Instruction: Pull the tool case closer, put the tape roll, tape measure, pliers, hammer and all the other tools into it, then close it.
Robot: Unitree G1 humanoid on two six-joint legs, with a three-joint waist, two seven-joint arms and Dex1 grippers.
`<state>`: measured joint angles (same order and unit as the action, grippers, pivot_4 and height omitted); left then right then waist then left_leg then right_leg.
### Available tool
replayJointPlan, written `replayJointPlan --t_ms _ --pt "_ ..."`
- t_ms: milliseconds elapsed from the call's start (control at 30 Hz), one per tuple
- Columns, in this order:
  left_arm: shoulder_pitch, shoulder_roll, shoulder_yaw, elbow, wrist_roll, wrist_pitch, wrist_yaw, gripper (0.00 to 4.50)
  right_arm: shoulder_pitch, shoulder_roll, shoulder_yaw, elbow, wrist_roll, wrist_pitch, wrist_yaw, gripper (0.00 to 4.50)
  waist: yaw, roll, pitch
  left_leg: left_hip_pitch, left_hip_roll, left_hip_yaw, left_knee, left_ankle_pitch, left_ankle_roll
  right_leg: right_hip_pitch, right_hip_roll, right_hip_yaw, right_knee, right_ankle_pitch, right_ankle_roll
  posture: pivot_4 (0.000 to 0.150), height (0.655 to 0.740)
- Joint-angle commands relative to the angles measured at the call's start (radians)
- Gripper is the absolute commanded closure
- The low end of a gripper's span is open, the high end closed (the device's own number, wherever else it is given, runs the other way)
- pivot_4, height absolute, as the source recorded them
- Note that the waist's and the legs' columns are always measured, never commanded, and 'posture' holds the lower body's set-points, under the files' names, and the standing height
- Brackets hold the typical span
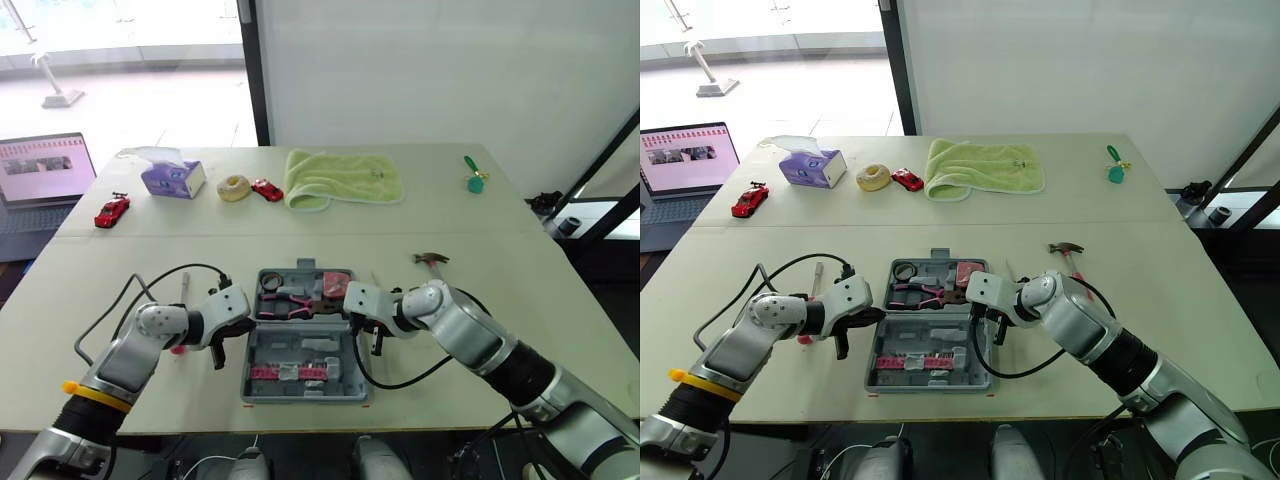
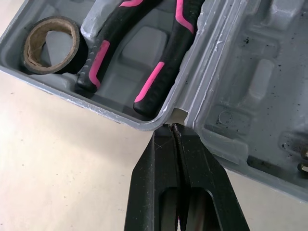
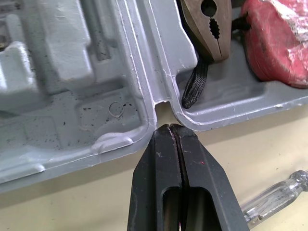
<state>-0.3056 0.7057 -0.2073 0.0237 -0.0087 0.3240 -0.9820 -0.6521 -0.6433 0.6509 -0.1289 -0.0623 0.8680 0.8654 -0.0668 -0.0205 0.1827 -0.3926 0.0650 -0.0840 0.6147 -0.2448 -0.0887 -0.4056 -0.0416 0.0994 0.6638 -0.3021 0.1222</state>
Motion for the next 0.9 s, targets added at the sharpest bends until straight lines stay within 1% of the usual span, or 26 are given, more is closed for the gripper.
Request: replayJointPlan --t_ms 33,367,633,733,833,900 --pt "0.012 0.011 0.013 -0.050 -0.018 0.011 -0.011 4.44 -0.021 0.017 -0.027 -0.018 -0.010 -0.008 0.003 4.50 -0.001 0.000 0.000 0.000 0.000 0.000 0.000 0.000 0.000 0.000 0.000 0.000 0.000 0.000 0.000 0.150 0.7400" --pt "0.018 0.023 0.019 -0.044 -0.017 0.013 -0.016 4.44 -0.020 0.023 -0.029 -0.009 -0.023 -0.012 0.011 4.50 -0.002 0.000 0.000 0.000 0.000 0.000 0.000 0.000 0.000 0.000 0.000 0.000 0.000 0.000 0.000 0.150 0.7400" --pt "0.001 0.035 0.037 0.068 -0.004 -0.066 -0.009 4.44 0.001 -0.013 -0.065 -0.022 -0.018 0.011 0.016 4.50 0.000 0.000 0.000 0.000 0.000 0.000 0.000 0.000 0.000 0.000 0.000 0.000 0.000 0.000 0.000 0.150 0.7400" --pt "0.005 0.054 0.051 0.091 -0.009 -0.090 -0.014 4.44 0.020 -0.047 -0.109 -0.036 -0.012 0.009 0.015 4.50 0.001 0.000 0.000 0.000 0.000 0.000 0.000 0.000 0.000 0.000 0.000 0.000 0.000 0.000 0.000 0.150 0.7400" --pt "0.008 0.104 0.115 0.106 -0.044 -0.123 -0.036 4.44 0.068 -0.116 -0.223 -0.087 0.024 -0.042 0.027 4.50 0.006 0.000 0.001 0.000 0.000 0.000 0.000 0.000 0.000 0.000 0.000 0.000 0.000 0.000 0.000 0.150 0.7400" --pt "0.003 0.120 0.169 0.109 -0.083 -0.105 -0.032 4.44 0.108 -0.144 -0.300 -0.138 0.068 -0.072 0.043 4.50 0.010 0.000 0.002 0.000 0.000 0.000 0.000 0.000 0.000 0.000 0.000 0.000 0.000 0.000 0.000 0.150 0.7400"
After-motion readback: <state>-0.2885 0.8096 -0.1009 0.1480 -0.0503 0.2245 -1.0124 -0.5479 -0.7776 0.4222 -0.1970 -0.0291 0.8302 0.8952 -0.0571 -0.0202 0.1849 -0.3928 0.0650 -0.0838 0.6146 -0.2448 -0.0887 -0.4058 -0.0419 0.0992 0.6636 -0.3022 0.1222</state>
